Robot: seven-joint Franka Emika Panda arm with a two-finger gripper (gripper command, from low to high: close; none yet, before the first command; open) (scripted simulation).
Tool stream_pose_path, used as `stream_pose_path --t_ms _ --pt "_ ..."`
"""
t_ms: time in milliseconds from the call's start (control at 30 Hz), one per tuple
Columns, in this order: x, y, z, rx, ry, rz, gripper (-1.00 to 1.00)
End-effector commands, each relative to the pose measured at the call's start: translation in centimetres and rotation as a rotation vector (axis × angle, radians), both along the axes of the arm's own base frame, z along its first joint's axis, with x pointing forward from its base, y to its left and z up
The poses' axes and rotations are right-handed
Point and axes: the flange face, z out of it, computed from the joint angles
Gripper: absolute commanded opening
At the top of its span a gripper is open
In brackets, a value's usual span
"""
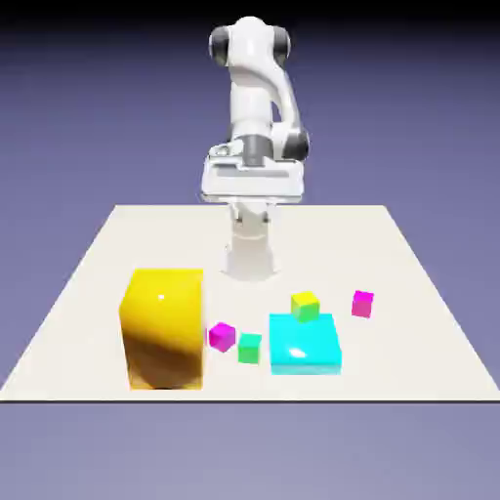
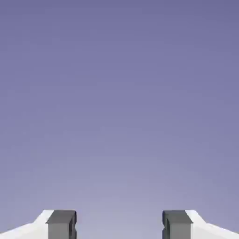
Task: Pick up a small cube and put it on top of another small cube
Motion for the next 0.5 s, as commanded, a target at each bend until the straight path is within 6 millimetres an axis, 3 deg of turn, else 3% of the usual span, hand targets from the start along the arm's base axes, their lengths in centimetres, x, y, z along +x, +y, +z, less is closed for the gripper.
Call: stream_pose_path --t_ms 0,100,233,333,467 --pt "0.3 2.0 -1.4 -0.024 0.052 0.054 0.00" --pt "0.4 8.1 -5.6 -0.102 0.205 0.216 0.00" --pt "-1.7 16.0 -11.3 -0.219 0.397 0.435 0.00" --pt "-4.7 21.4 -15.6 -0.316 0.532 0.600 0.00" --pt "-10.6 27.3 -21.0 -0.459 0.700 0.820 0.00"
